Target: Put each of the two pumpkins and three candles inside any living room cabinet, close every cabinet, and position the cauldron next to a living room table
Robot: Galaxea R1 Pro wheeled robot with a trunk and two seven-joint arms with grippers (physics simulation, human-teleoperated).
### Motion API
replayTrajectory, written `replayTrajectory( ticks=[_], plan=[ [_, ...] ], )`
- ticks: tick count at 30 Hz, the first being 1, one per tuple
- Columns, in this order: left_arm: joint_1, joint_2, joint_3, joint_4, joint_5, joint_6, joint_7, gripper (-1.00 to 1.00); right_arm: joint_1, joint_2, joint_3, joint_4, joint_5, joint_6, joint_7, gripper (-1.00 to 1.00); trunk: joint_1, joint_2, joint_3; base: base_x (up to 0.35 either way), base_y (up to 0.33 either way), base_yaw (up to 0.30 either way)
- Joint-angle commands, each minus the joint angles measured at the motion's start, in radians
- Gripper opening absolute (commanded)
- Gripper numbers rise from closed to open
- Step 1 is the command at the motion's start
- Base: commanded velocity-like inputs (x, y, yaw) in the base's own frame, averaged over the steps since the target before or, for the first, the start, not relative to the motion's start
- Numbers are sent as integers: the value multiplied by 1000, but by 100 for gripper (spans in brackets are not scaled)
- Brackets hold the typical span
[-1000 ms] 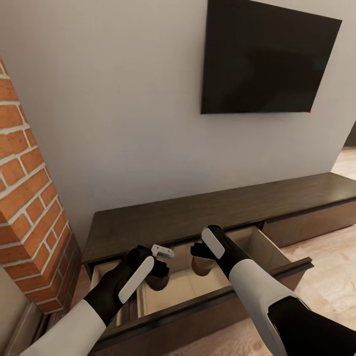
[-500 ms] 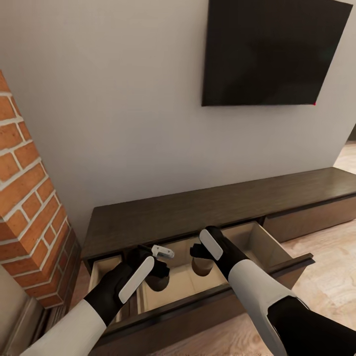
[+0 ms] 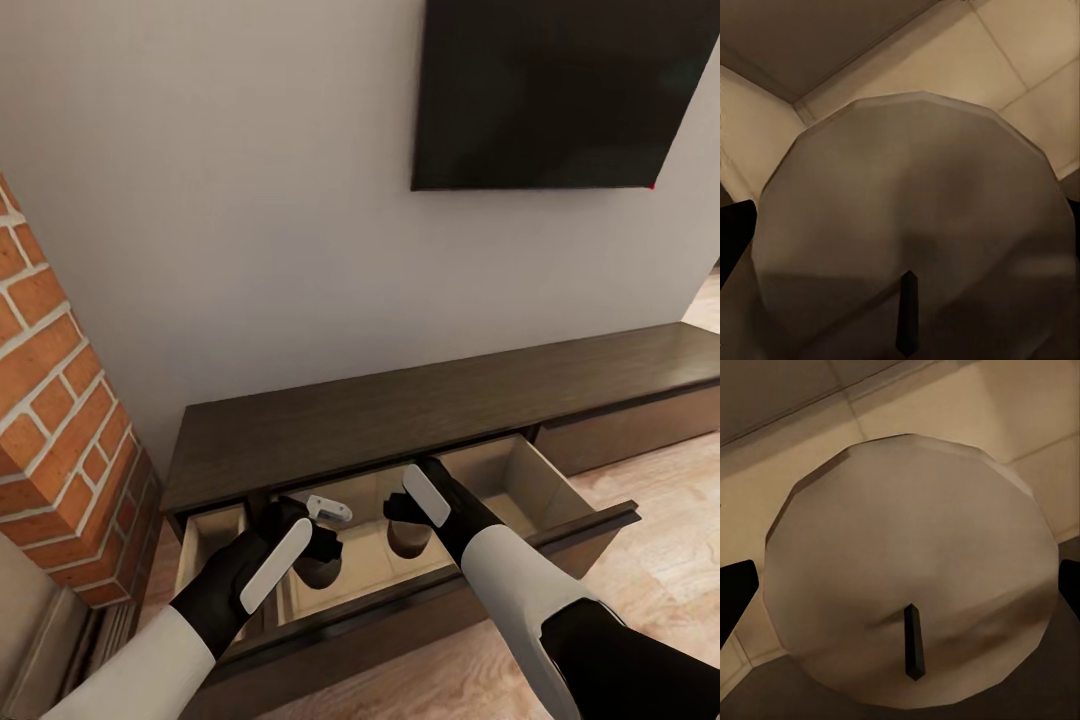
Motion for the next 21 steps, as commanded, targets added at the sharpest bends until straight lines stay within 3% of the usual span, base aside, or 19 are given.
replayTrajectory(
  ticks=[1,6,21],
  plan=[
    [-1,0,-1,-1,10,2,12,-100,-1,0,3,-1,-10,0,-6,-100,0,0,-1,0,0,0],
    [-1,-8,-2,-1,8,2,15,-100,-1,0,3,-1,-10,0,-6,-100,0,0,-1,0,0,0],
    [-1,-10,-4,-2,5,2,17,-100,-1,0,10,-1,-10,0,-3,-100,6,-3,-51,0,0,0]
  ],
)
